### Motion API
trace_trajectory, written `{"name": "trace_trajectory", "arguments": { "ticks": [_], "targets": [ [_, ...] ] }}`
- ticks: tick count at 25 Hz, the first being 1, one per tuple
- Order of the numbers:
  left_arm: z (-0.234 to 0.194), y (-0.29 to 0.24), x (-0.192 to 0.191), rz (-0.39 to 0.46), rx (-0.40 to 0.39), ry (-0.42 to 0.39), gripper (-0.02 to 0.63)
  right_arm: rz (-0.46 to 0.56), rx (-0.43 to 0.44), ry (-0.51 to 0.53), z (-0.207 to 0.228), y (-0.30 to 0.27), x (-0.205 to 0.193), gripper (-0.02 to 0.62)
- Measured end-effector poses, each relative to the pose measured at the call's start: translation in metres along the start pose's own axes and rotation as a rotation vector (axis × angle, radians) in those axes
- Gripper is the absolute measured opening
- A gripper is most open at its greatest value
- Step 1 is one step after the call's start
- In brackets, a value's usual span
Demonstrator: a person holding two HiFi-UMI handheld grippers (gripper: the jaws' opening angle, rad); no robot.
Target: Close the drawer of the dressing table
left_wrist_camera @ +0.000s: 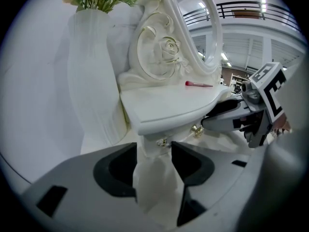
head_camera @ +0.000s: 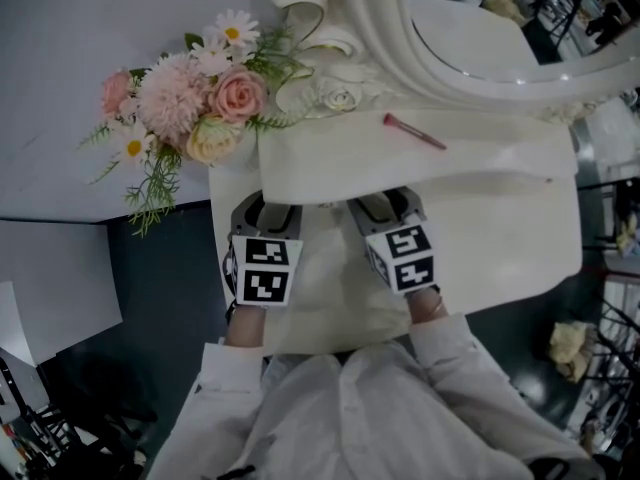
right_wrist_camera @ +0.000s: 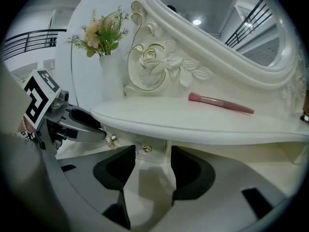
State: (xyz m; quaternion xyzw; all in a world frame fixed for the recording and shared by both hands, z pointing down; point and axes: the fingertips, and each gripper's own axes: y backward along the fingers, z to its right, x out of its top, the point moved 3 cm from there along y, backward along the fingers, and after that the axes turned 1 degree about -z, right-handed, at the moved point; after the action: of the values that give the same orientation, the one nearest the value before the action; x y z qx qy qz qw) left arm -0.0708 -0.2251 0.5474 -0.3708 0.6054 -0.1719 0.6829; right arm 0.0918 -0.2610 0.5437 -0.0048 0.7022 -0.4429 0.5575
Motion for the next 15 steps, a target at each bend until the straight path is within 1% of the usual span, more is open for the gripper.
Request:
{"name": "trace_trajectory", "arguments": {
  "ticks": [6, 10, 15],
  "targets": [
    [-0.0015, -0.0002, 0.0014, -0.001, -0.005, -0.004, 0.206, 0.002, 0.015, -0.012, -0.0034, -0.0004, 0.0043, 0.207],
    [-0.0016, 0.0000, 0.0002, -0.003, -0.003, 0.020, 0.209, -0.005, 0.013, -0.004, -0.0026, -0.0014, 0.0025, 0.209],
    [-0.0020, 0.0005, -0.0001, 0.000, 0.017, 0.030, 0.209, -0.007, -0.004, -0.003, -0.0007, -0.0020, 0.0008, 0.210]
  ]
}}
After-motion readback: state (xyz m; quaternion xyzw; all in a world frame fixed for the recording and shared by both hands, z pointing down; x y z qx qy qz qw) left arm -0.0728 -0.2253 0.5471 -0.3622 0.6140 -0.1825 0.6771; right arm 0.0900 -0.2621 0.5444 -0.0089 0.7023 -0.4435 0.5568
